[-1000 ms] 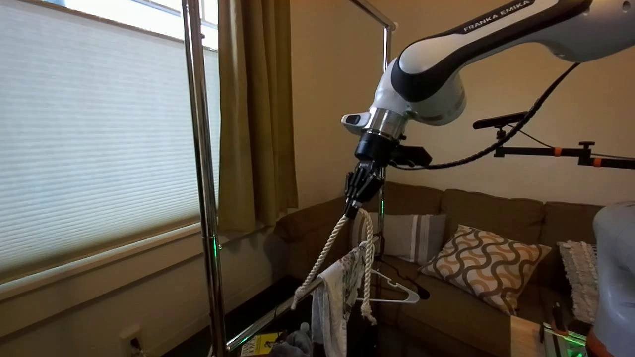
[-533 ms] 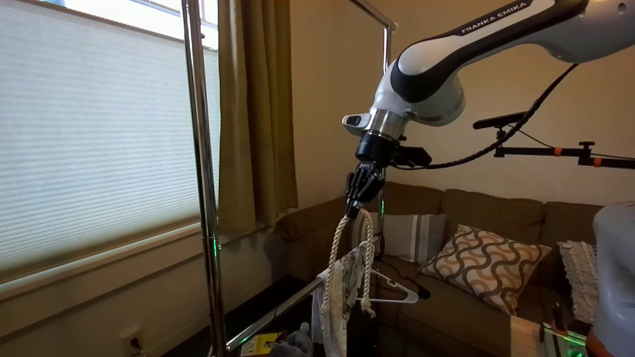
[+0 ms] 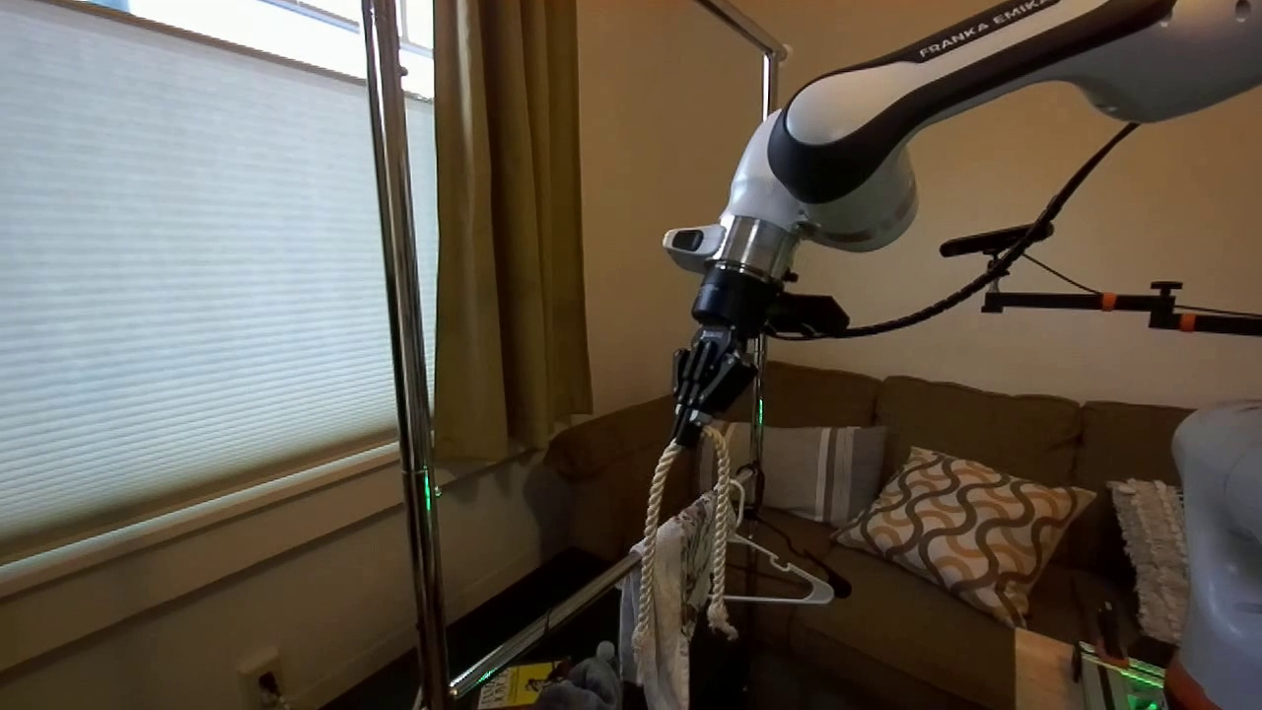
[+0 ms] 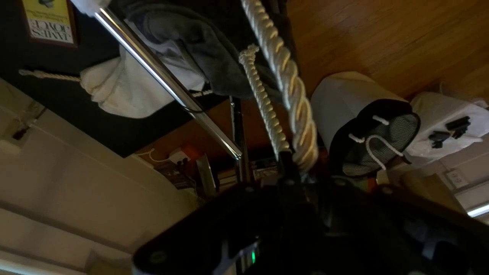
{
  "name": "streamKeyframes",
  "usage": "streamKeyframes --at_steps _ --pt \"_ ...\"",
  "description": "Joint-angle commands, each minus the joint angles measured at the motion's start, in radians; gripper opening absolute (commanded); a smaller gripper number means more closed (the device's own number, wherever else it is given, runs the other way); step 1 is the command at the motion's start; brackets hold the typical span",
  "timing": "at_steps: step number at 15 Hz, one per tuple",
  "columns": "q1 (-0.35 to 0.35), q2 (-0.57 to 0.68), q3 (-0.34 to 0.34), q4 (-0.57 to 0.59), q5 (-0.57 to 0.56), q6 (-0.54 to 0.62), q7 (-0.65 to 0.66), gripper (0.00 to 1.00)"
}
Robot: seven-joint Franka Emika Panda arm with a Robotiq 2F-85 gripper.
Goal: Remove the white rope from the bottom railing and hang it on the top railing
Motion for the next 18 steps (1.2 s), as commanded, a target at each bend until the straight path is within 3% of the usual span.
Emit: streamKeyframes --at_steps 1,4,8,10,14,15,16,18 --pt "0.092 0.04 0.014 0.043 0.056 -0.007 -0.099 0.03" --pt "0.151 0.077 0.03 0.098 0.141 0.035 -0.212 0.03" --pt "0.193 0.096 0.108 0.201 0.212 0.138 -0.247 0.03" --pt "0.208 0.127 0.17 0.279 0.217 0.239 -0.19 0.03" --pt "0.205 0.237 0.304 0.471 0.098 0.543 0.048 0.03" --pt "0.198 0.258 0.324 0.508 0.029 0.583 0.104 0.03" --pt "0.211 0.192 0.292 0.416 0.108 0.531 0.011 0.11" --pt "0.211 0.232 0.316 0.481 0.055 0.57 0.079 0.11"
